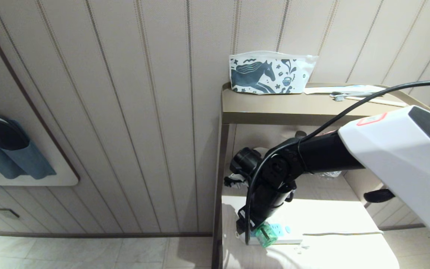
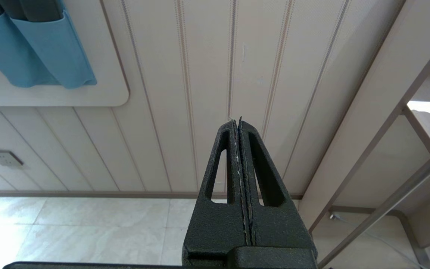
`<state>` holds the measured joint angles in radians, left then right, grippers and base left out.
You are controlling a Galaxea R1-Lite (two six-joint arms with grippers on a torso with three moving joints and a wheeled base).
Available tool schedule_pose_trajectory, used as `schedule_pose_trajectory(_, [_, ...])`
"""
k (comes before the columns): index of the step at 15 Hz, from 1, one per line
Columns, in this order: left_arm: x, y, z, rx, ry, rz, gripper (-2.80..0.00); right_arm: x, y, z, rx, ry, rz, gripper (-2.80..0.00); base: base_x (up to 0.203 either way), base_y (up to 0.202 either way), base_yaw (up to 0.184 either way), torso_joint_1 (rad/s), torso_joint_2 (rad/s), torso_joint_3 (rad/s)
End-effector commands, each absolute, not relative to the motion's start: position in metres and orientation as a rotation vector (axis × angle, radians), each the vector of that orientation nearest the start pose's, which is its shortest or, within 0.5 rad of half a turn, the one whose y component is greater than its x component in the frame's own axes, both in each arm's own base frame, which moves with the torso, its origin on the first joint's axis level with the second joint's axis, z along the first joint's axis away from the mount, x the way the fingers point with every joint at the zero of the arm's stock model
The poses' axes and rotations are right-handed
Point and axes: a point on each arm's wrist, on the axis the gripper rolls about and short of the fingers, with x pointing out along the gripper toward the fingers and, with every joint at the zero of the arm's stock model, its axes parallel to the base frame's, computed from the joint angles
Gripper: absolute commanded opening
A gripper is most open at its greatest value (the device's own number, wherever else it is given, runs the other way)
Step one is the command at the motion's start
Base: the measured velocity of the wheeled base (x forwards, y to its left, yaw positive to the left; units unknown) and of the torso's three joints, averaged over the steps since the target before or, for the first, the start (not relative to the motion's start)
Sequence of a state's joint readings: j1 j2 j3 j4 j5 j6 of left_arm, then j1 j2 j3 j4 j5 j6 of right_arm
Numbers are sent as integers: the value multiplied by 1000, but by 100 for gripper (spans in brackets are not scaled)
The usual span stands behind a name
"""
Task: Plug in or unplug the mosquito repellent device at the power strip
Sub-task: Hold the socket with your left hand and unplug it with your right hand
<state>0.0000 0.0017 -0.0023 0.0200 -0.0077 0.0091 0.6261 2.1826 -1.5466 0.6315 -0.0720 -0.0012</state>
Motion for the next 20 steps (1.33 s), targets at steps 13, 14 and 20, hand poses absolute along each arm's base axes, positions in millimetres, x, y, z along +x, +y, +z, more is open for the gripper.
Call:
schedule_pose_trajectory(13, [-23, 0, 74, 9, 21, -8, -280, 317, 224, 97, -445, 1231, 466, -280, 0, 0, 0, 0, 0, 0])
schedule_pose_trajectory(14, [-23, 0, 74, 9, 19, -8, -280, 317, 223, 97, -448, 1232, 466, -280, 0, 0, 0, 0, 0, 0])
schedule_pose_trajectory(20, [-23, 0, 73, 9, 21, -8, -280, 317, 227, 98, -448, 1225, 474, -280, 0, 0, 0, 0, 0, 0])
